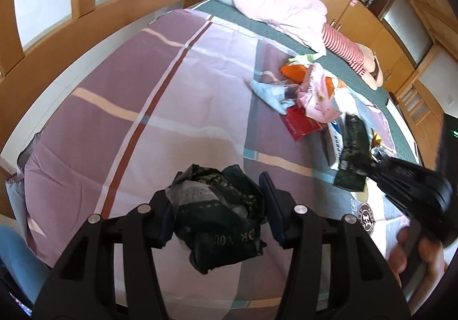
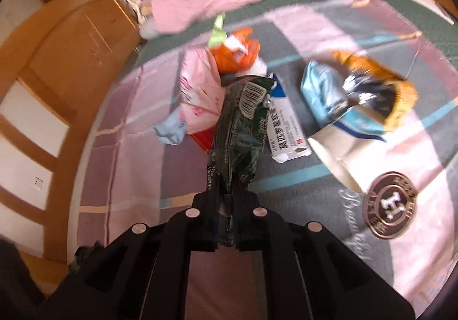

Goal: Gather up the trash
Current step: 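Carry both items over the white trash bag and open both tools to drop them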

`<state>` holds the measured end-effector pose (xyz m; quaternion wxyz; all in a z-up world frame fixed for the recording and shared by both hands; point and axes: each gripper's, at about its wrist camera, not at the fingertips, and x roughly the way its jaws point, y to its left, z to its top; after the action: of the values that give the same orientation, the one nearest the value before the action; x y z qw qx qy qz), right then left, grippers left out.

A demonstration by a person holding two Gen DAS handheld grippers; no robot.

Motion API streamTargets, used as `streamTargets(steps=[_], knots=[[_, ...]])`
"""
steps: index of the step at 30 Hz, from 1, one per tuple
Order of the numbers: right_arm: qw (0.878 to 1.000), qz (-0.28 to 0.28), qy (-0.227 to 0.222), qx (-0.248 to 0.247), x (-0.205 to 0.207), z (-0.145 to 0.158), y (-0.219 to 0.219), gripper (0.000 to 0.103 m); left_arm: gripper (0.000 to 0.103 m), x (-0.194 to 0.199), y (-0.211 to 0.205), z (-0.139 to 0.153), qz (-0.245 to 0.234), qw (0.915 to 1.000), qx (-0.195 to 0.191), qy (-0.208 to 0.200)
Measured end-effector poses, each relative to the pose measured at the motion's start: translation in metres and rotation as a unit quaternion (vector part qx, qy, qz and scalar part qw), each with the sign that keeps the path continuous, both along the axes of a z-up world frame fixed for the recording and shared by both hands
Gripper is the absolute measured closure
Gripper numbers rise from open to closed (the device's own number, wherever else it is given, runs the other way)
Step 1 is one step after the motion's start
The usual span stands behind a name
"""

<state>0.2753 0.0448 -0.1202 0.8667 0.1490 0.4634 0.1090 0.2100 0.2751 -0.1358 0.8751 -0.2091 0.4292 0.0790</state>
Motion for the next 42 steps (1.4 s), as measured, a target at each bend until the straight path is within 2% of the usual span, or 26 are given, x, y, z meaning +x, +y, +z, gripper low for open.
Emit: streamTargets(steps=[4, 7, 10, 14, 18, 19, 22, 24, 25, 26, 27, 29, 31, 33, 34, 36, 39, 42], knots=[[0.997, 0.017, -0.067, 0.015, -0.046, 0.036, -0.019, 0.095, 0.051, -0.005, -0.004, 0.006, -0.021, 0.9994, -0.016, -0.023], [0.996, 0.03, -0.078, 0.032, -0.076, 0.062, -0.05, 0.095, 0.051, -0.013, -0.01, 0.011, -0.061, 0.9954, -0.058, -0.046], [0.995, 0.015, -0.101, 0.024, -0.114, 0.093, -0.107, 0.095, 0.051, -0.023, -0.025, 0.021, -0.127, 0.9831, -0.108, -0.076], [0.993, -0.018, -0.116, -0.018, -0.16, 0.109, -0.172, 0.095, 0.051, -0.043, -0.058, 0.044, -0.181, 0.9668, -0.141, -0.112], [0.995, -0.036, -0.079, -0.051, -0.197, 0.096, -0.227, 0.095, 0.051, -0.062, -0.118, 0.062, -0.242, 0.9459, -0.173, -0.129], [0.995, -0.042, -0.07, -0.063, -0.205, 0.092, -0.237, 0.095, 0.051, -0.067, -0.133, 0.066, -0.256, 0.942, -0.174, -0.13], [0.994, -0.061, -0.04, -0.086, -0.231, 0.078, -0.267, 0.095, 0.051, -0.081, -0.192, 0.075, -0.317, 0.9231, -0.18, -0.123], [0.994, -0.072, 0.001, -0.087, -0.246, 0.061, -0.288, 0.094, 0.051, -0.09, -0.23, 0.077, -0.358, 0.9096, -0.177, -0.115], [0.993, -0.077, 0.03, -0.084, -0.25, 0.052, -0.297, 0.09, 0.051, -0.095, -0.251, 0.077, -0.379, 0.9019, -0.176, -0.109], [0.991, -0.088, 0.059, -0.08, -0.256, 0.042, -0.308, 0.08, 0.051, -0.101, -0.27, 0.075, -0.398, 0.8948, -0.175, -0.102], [0.99, -0.103, 0.071, -0.072, -0.262, 0.038, -0.319, 0.075, 0.051, -0.106, -0.292, 0.072, -0.419, 0.8864, -0.174, -0.093], [0.987, -0.146, 0.055, -0.041, -0.281, 0.04, -0.348, 0.055, 0.05, -0.112, -0.322, 0.063, -0.452, 0.872, -0.172, -0.075], [0.981, -0.189, 0.033, -0.028, -0.293, 0.05, -0.368, 0.051, 0.044, -0.124, -0.359, 0.054, -0.496, 0.8511, -0.164, -0.054], [0.975, -0.22, 0.012, -0.021, -0.3, 0.06, -0.385, 0.048, 0.033, -0.129, -0.381, 0.044, -0.515, 0.8423, -0.154, -0.04], [0.973, -0.231, 0.003, -0.018, -0.302, 0.064, -0.39, 0.043, 0.026, -0.131, -0.391, 0.038, -0.525, 0.8378, -0.148, -0.03], [0.97, -0.243, -0.011, -0.015, -0.304, 0.07, -0.397, 0.037, 0.018, -0.131, -0.398, 0.031, -0.529, 0.8374, -0.137, -0.018], [0.97, -0.244, -0.016, -0.012, -0.298, 0.07, -0.401, 0.034, 0.014, -0.119, -0.383, 0.034, -0.502, 0.8548, -0.131, -0.025], [0.973, -0.231, -0.012, 0.0, -0.28, 0.067, -0.39, 0.033, 0.012, -0.095, -0.341, 0.051, -0.453, 0.8829, -0.116, -0.047]])
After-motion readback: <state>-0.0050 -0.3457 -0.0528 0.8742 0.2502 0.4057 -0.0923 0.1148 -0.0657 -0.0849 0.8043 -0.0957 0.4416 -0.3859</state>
